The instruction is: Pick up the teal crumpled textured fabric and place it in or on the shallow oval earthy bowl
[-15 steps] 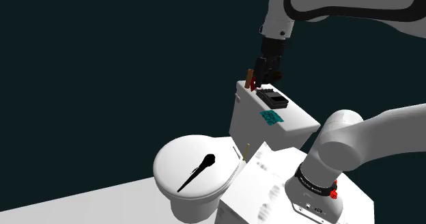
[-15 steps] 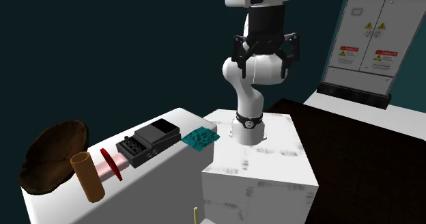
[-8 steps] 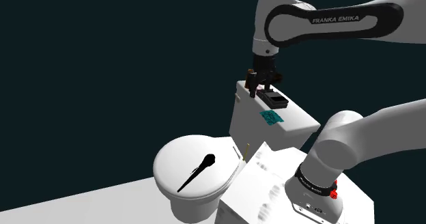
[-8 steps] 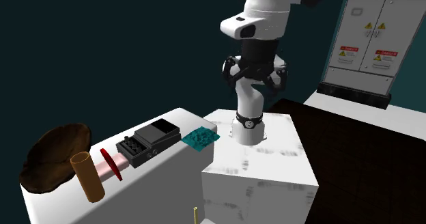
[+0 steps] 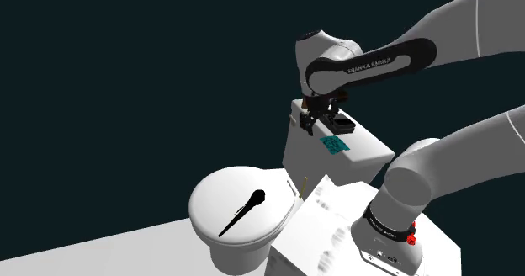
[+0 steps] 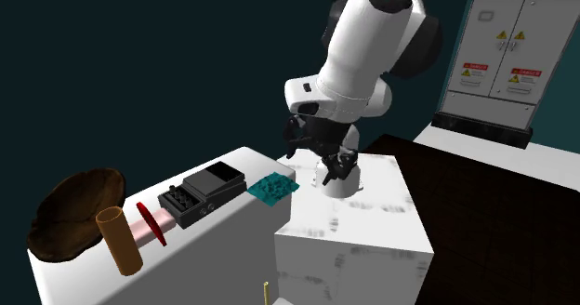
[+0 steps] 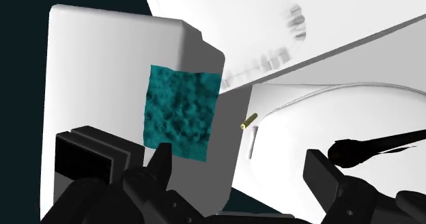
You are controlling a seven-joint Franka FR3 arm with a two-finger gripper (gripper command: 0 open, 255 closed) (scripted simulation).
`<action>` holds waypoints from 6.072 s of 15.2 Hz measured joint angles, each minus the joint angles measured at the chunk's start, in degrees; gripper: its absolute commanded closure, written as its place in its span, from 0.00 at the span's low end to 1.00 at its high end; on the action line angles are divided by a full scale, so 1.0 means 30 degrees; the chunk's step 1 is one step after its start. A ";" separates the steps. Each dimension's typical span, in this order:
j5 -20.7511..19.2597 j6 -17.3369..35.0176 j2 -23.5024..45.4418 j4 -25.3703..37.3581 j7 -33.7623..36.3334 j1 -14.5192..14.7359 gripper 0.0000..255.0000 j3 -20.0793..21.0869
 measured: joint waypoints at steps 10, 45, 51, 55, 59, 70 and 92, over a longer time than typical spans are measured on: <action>-0.4285 0.2634 0.3929 -0.1031 0.5155 -0.2812 0.00 0.0798; -0.3937 0.0420 0.1779 -0.0410 0.3389 -0.2845 1.00 0.0333; -0.3618 -0.1197 0.1022 0.0610 0.2611 -0.2730 1.00 0.0324; -0.3470 -0.2198 0.0551 0.1247 0.2139 -0.2676 1.00 0.0319; -0.3379 -0.3132 0.0318 0.2038 0.1715 -0.2665 1.00 0.0327; -0.4104 -0.4148 0.1472 0.4737 0.0273 -0.3315 1.00 -0.0344; -0.6338 -0.2424 1.5394 1.9824 -0.5030 -0.6441 1.00 -0.3552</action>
